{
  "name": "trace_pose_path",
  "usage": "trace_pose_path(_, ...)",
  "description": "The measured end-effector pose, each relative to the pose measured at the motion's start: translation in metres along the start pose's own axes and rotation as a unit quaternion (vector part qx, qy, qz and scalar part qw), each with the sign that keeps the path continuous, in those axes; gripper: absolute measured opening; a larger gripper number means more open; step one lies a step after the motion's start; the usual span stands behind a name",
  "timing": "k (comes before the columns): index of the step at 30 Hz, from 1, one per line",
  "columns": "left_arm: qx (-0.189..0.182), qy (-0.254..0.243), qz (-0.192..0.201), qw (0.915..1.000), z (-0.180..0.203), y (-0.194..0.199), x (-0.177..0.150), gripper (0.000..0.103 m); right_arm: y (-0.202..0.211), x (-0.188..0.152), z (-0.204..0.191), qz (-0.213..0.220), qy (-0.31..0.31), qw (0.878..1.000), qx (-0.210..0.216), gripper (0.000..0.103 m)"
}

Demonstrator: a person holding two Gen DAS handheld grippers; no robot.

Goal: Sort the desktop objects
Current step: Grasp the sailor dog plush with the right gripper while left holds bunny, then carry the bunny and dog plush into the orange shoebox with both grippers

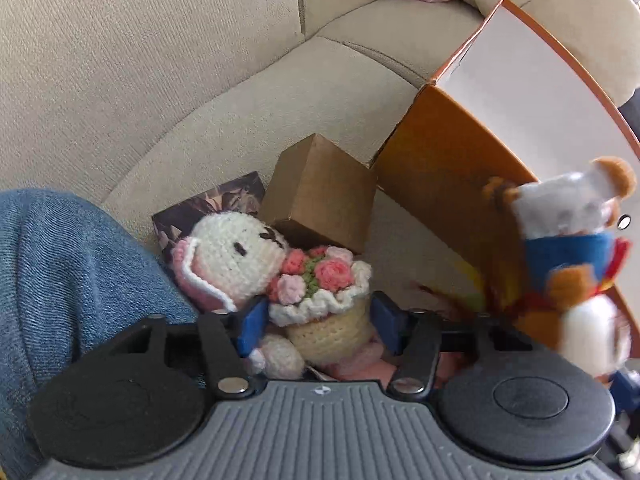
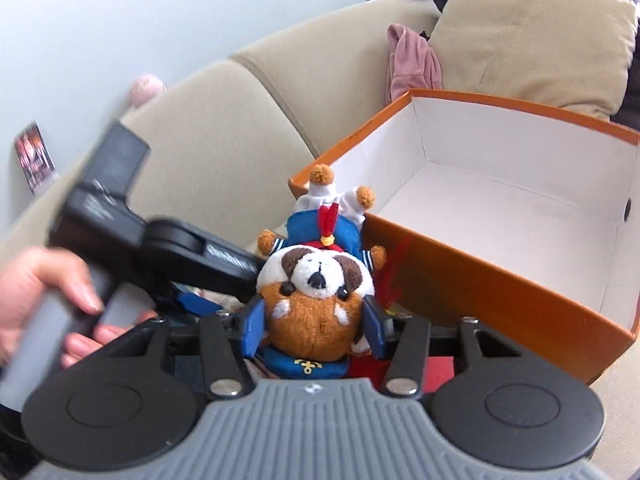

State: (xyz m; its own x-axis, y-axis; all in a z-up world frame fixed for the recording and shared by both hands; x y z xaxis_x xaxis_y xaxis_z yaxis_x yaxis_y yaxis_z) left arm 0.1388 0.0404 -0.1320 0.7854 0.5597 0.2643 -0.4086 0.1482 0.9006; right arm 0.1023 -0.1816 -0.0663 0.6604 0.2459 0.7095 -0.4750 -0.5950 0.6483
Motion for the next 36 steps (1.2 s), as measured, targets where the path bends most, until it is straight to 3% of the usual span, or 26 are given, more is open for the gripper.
trace_pose_path(9,-0.090,-0.040,0.013,0.9951,-0.012,0.030,-0.012,0.045,0.037,0.019,0.008,0.054,-0.049,0.997,-0.007,0.053)
trace_pose_path(17,-0.157,-0.136,0.044,0.9771,-0.004,0.073,-0.029,0.037,0.051,0.021,0.011,0.062,-0.074,0.995,-0.036,0.053)
trace_pose_path(20,-0.181,-0.172,0.062,0.9665,0.006,0.090,-0.030,0.027,0.050,0.027,0.012,0.062,-0.079,0.994,-0.053,0.053)
trace_pose_path(21,-0.185,-0.189,0.072,0.9618,0.008,0.093,-0.029,0.002,0.051,0.027,0.013,0.061,-0.081,0.993,-0.057,0.053)
trace_pose_path(22,-0.186,-0.206,0.082,0.9571,0.011,0.099,-0.028,0.000,0.050,0.029,0.014,0.060,-0.082,0.993,-0.062,0.053)
trace_pose_path(27,-0.183,-0.230,0.060,0.9541,0.015,0.097,-0.030,0.000,0.041,0.031,0.013,0.051,-0.080,0.992,-0.077,0.053)
trace_pose_path(29,-0.175,-0.238,0.066,0.9531,0.017,0.100,-0.036,0.001,0.040,0.026,0.012,0.046,-0.081,0.993,-0.077,0.053)
trace_pose_path(30,-0.169,-0.252,0.075,0.9499,0.021,0.102,-0.039,0.006,0.038,0.024,0.013,0.043,-0.084,0.992,-0.080,0.053)
trace_pose_path(33,-0.156,-0.318,0.088,0.9311,0.038,0.105,-0.047,0.036,0.033,0.017,0.015,0.034,-0.086,0.991,-0.093,0.053)
trace_pose_path(36,-0.139,-0.401,0.062,0.9034,0.055,0.095,-0.052,0.053,0.030,0.009,0.015,0.019,-0.068,0.992,-0.104,0.053)
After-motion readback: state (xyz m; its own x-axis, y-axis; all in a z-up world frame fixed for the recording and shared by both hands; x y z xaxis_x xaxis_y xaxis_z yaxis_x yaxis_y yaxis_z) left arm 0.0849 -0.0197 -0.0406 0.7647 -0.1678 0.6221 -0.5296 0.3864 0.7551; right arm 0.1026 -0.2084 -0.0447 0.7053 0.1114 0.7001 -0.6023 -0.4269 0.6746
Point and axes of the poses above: each gripper's, at about its wrist camera, not at the fingertips, and y roughly against the way its jaws point, z to its right, x to its top, the point moved 5 cm from there along -y, roughly the way its jaws point, and after that the axes turned 14 degrees about -x, right-handed, at the moved point
